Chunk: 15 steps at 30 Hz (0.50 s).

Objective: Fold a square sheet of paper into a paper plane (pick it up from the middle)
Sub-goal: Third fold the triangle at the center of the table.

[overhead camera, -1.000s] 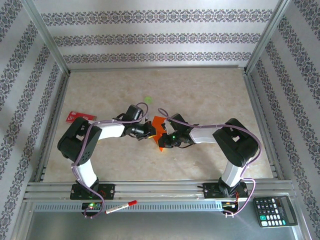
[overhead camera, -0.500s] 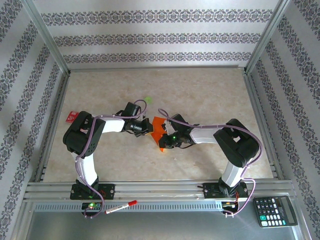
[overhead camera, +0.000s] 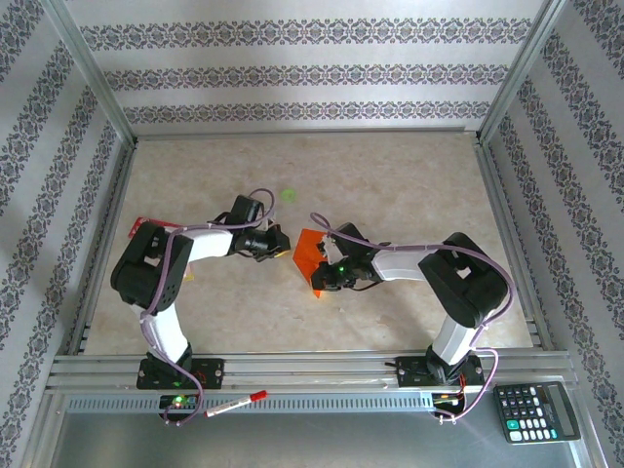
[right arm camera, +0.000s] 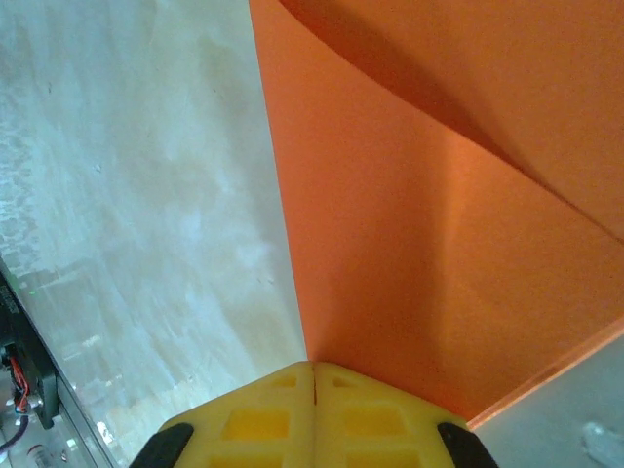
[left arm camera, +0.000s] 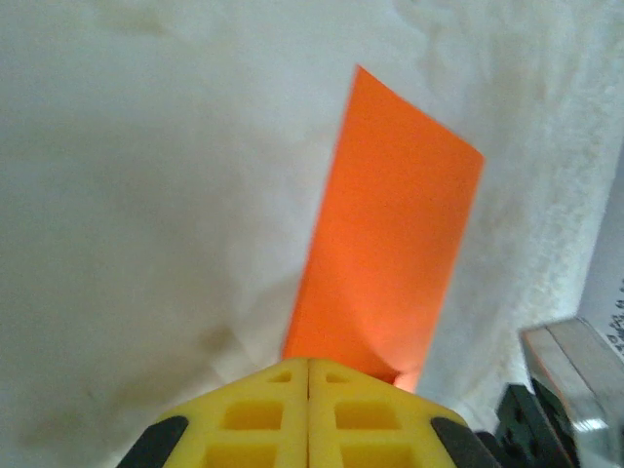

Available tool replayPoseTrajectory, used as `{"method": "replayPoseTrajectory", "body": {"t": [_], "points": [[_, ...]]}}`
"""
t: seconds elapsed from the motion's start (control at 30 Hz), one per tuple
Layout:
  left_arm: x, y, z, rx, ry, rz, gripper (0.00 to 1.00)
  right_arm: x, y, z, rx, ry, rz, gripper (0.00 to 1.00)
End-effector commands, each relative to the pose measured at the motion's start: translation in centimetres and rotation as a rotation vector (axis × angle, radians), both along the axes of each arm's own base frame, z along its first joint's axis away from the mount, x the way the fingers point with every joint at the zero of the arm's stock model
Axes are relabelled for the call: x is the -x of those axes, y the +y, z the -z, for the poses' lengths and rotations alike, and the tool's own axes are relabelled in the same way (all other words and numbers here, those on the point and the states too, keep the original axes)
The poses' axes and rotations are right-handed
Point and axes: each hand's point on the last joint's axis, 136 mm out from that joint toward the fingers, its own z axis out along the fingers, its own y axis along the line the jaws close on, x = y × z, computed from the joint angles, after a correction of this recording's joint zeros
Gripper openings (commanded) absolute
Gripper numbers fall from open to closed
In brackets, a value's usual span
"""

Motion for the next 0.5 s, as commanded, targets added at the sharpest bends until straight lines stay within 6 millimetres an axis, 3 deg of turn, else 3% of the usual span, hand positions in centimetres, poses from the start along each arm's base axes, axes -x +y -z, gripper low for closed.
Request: {"method": "replayPoseTrajectory", "body": {"t": [0.0,0.2,0.47], "points": [[1.9,-2.5,-1.4,0.063,-0.004,0.044,0.07,4.5,-5.3,4.9,0.249,0.167,0.02,0.0],[3.5,-5.3,0.2,0.082,0.049,0.102,0.07,4.5,-5.4,4.9,0.25,0.166,0.022,0.0],[1.6,-3.3,3.2,-0.008,0.067,0.059,0.06,4.7,-5.6,5.2,0.254,0.172,0.019,0.0]]}}
